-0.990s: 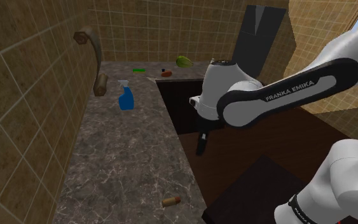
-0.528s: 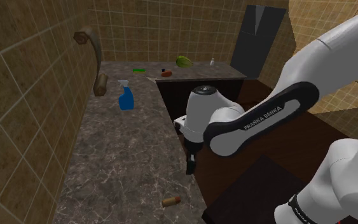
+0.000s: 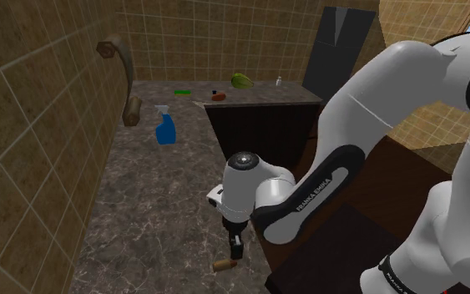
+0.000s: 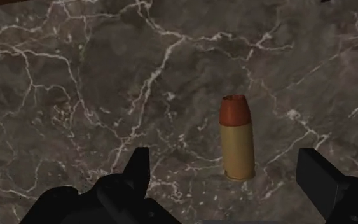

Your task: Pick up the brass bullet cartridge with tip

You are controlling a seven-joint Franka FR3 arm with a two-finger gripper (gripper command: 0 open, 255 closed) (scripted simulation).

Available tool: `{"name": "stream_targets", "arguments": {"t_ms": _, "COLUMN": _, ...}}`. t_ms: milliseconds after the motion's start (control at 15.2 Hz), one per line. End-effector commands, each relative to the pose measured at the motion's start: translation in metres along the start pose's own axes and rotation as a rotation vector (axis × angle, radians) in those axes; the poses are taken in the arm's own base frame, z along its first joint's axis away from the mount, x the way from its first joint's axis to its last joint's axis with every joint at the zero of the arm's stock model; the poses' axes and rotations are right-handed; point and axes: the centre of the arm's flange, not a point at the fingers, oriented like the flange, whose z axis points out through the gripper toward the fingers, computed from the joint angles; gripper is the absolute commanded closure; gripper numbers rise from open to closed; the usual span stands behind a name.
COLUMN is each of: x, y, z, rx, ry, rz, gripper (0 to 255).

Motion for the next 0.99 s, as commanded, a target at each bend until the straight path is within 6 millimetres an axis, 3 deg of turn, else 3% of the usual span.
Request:
{"name": "stream_targets", "arguments": {"t_ms": 0, "x": 0.012, "y": -0.013, "z": 0.024, "rx": -0.002, "ry": -0.003, "rz": -0.059, "gripper": 0}}
{"name": "stream_targets", "arguments": {"t_ms": 132, "x": 0.022, "y": -0.024, "z": 0.046, "rx": -0.004, "ry": -0.007, "rz": -0.116, "gripper": 0}}
{"name": "stream_targets", "arguments": {"t_ms": 660, "x": 0.024, "y": -0.026, "z": 0.089, "rx": -0.005, "ry": -0.007, "rz": -0.123, "gripper": 0}}
{"name": "stream_targets", "arguments": {"t_ms": 792, "x": 0.024, "y": -0.026, "z": 0.089, "rx": -0.005, "ry": -0.007, "rz": -0.123, "gripper": 0}}
{"name": "stream_targets", "arguments": {"t_ms": 858, "x": 0.024, "y": -0.026, "z": 0.090, "rx": -0.005, "ry": -0.007, "rz": -0.123, "gripper": 255}}
{"name": "stream_targets", "arguments": {"t_ms": 924, "x": 0.024, "y": -0.026, "z": 0.090, "rx": -0.005, "ry": -0.007, "rz": -0.123, "gripper": 255}}
